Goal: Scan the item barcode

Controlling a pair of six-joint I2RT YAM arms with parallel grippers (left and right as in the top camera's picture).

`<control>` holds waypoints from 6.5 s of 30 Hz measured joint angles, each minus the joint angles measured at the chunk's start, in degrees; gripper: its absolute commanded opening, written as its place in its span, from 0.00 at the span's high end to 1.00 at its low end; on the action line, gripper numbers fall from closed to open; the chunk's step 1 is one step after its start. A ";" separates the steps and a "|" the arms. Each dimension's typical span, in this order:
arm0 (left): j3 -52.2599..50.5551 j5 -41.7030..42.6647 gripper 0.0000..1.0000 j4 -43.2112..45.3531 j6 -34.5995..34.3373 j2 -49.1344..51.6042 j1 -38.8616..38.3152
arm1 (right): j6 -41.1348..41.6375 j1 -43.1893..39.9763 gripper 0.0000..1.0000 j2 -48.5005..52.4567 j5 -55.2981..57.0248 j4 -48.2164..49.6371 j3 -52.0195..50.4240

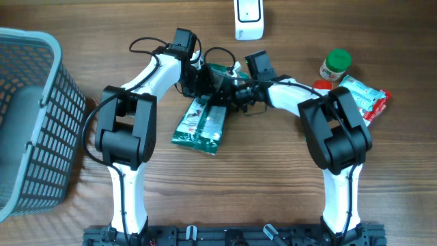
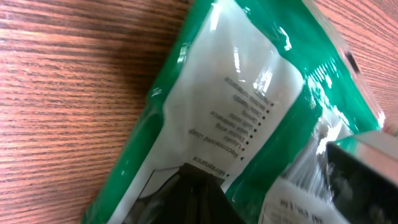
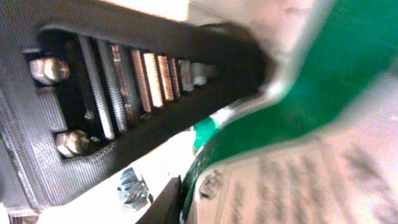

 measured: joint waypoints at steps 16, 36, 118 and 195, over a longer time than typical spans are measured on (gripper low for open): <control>0.33 -0.09 0.95 -4.15 2.23 -2.03 6.58 | -33.16 -9.99 0.96 -8.15 0.20 -15.32 0.09; 1.38 -1.81 0.96 0.09 4.59 -6.80 5.57 | -47.34 -0.83 0.16 -9.99 12.79 -21.46 1.75; 4.04 -4.48 0.96 -15.56 5.33 0.81 3.21 | -6.93 -1.84 0.43 -6.51 27.52 -34.47 10.14; 1.99 -1.84 0.00 -8.55 8.04 -6.73 18.82 | -116.96 2.45 0.96 3.52 65.29 60.24 8.76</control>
